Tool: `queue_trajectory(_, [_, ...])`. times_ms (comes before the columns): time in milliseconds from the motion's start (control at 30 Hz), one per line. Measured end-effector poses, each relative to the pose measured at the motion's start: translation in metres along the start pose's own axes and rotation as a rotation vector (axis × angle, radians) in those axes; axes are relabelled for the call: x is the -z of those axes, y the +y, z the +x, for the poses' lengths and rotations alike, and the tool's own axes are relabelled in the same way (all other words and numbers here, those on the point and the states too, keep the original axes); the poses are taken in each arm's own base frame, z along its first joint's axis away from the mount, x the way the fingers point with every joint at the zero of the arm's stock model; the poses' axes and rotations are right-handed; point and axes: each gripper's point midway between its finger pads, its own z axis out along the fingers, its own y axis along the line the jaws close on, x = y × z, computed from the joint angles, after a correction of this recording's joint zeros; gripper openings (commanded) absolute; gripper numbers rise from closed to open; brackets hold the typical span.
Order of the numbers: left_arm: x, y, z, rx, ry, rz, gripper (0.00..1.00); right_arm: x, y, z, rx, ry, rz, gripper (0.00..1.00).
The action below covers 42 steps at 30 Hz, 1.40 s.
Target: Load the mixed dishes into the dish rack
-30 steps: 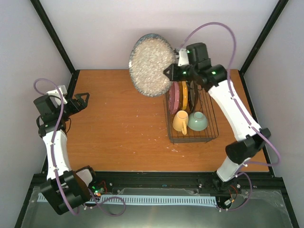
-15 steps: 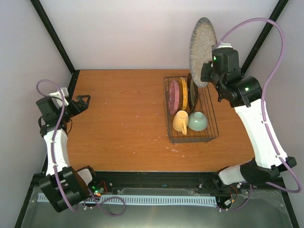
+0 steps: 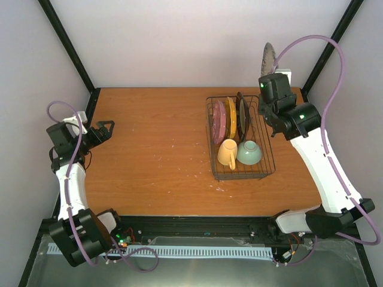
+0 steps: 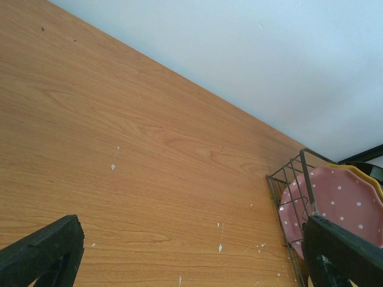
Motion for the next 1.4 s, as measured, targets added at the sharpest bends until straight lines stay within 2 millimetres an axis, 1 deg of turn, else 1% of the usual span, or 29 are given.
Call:
queue_trajectory(100, [0.0, 0.001, 0.001, 0.003, 0.003, 0.0, 1.0, -0.009, 0.002, 0.016, 0.039, 0.032, 0.011, 0.03])
queue_trajectory(300, [0.0, 0.001, 0.002, -0.001, 0.004, -0.002, 1.0, -0.039, 0.01, 0.065, 0.118, 0.141, 0.014, 0.03])
queue_trajectory(400, [0.0, 0.001, 0.002, -0.006, 0.003, -0.002, 1.0, -0.047, 0.009, 0.081, 0.132, 0.187, 0.005, 0.03])
queue_trajectory(667, [-0.001, 0.001, 0.002, -0.007, 0.004, -0.003, 1.0, -0.068, 0.006, 0.091, 0.082, 0.198, -0.002, 0.03])
queue_trajectory(933, [-0.001, 0.004, 0.002, -0.01, 0.002, -0.014, 1.0, -0.09, 0.015, 0.123, 0.093, 0.267, -0.027, 0.03])
queue_trajectory(1033, [-0.001, 0.004, 0.002, -0.012, 0.001, -0.018, 1.0, -0.098, 0.021, 0.131, 0.101, 0.286, -0.041, 0.03])
queue_trajectory(1400, [-0.002, 0.006, 0.003, -0.009, 0.005, -0.022, 1.0, -0.121, 0.033, 0.134, 0.098, 0.285, -0.051, 0.03])
